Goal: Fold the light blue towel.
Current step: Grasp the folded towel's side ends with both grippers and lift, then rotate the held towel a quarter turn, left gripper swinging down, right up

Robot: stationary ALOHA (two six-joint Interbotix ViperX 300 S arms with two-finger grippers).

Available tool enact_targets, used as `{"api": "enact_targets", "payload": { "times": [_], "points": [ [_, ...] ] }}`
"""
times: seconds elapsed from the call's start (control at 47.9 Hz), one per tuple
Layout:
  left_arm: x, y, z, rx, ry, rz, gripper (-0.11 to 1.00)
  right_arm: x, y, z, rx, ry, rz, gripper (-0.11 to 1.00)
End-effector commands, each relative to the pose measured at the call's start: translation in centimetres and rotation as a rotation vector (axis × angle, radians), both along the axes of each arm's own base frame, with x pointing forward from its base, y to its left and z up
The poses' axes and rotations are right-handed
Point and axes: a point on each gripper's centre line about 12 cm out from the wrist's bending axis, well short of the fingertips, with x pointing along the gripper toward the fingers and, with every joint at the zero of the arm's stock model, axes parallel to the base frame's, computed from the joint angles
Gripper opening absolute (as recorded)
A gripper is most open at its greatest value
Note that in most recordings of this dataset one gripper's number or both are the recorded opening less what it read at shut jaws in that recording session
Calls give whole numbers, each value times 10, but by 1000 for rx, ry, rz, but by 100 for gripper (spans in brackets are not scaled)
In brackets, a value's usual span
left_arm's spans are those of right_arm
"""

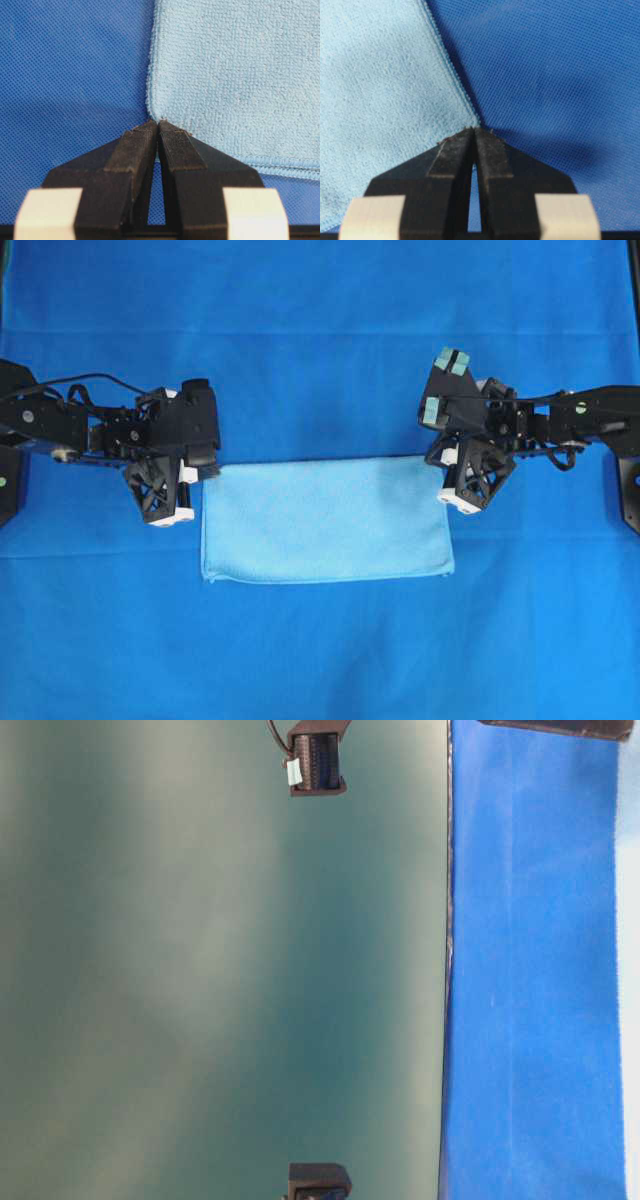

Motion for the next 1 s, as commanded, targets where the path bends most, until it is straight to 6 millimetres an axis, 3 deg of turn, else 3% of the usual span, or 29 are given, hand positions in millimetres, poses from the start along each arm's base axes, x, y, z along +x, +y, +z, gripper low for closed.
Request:
{"api": "enact_targets", "payload": {
  "times": [0.0,0.188,0.355,0.668,0.981],
  "points": [
    [4,1,8,2,-21,2,1,5,-2,14,-5,-49,-4,1],
    [6,1,33,2,-48,1,1,2,-2,38,-7,-98,-17,1],
    [7,-4,80,5,-153,-13,1,-4,-1,68,-14,-154,-22,1],
    [-12,-6,158,20,-408,-22,1,-24,0,156,-95,-401,9,1],
    [-21,-7,186,28,-529,-22,1,-36,-1,171,-143,-437,25,1]
  ]
}}
